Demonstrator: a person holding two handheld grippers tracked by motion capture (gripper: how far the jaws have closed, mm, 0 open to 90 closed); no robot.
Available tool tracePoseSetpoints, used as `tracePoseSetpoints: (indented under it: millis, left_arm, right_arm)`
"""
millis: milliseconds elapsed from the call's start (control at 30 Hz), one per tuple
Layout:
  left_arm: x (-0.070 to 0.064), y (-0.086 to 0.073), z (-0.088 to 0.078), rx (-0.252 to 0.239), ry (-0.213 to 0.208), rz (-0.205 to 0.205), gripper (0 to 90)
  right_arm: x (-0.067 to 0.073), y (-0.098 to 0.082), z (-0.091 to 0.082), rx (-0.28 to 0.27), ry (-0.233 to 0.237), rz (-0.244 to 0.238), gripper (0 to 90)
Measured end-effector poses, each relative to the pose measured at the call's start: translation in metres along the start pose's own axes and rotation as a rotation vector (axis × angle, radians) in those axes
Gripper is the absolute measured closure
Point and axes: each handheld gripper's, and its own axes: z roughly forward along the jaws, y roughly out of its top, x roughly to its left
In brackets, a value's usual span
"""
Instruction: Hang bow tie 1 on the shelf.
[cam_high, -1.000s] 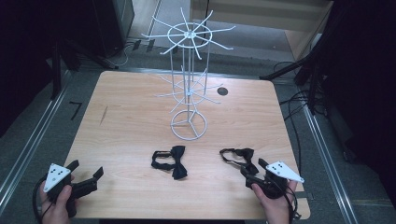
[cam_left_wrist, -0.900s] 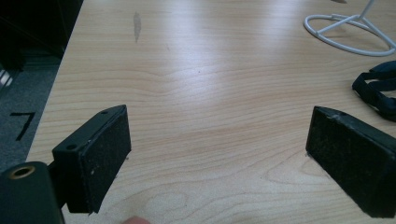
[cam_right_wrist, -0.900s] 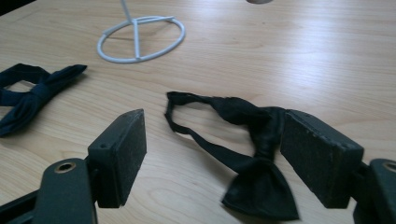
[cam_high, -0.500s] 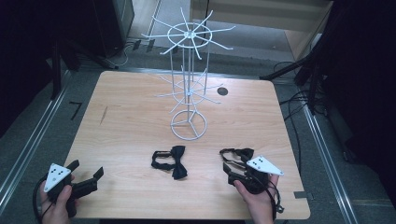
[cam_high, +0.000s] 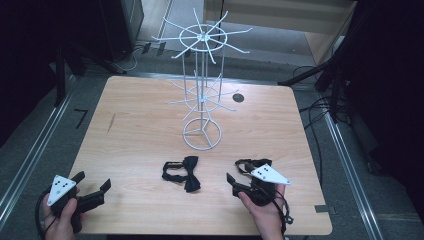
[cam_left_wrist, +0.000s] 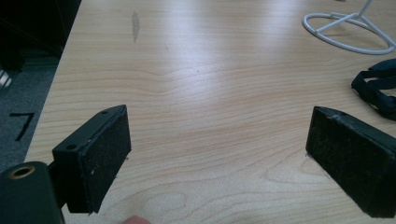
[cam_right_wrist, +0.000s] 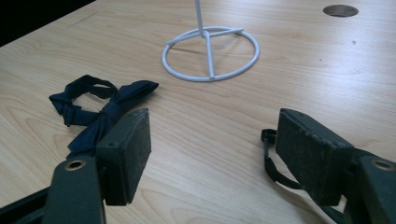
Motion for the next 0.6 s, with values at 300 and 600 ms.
tracePoseSetpoints:
  millis: [300, 600]
  left_arm:
    - [0.0, 0.0, 0.0, -0.001, 0.003, 0.0, 7.1]
    - [0.0, 0.0, 0.0, 0.002, -0.002, 0.004, 7.1]
  right_arm:
    - [0.015, 0.003, 0.012, 0.01, 0.034, -0.019, 30.5]
    - [0.027, 0.004, 0.023, 0.02, 0.049, -0.032, 31.4]
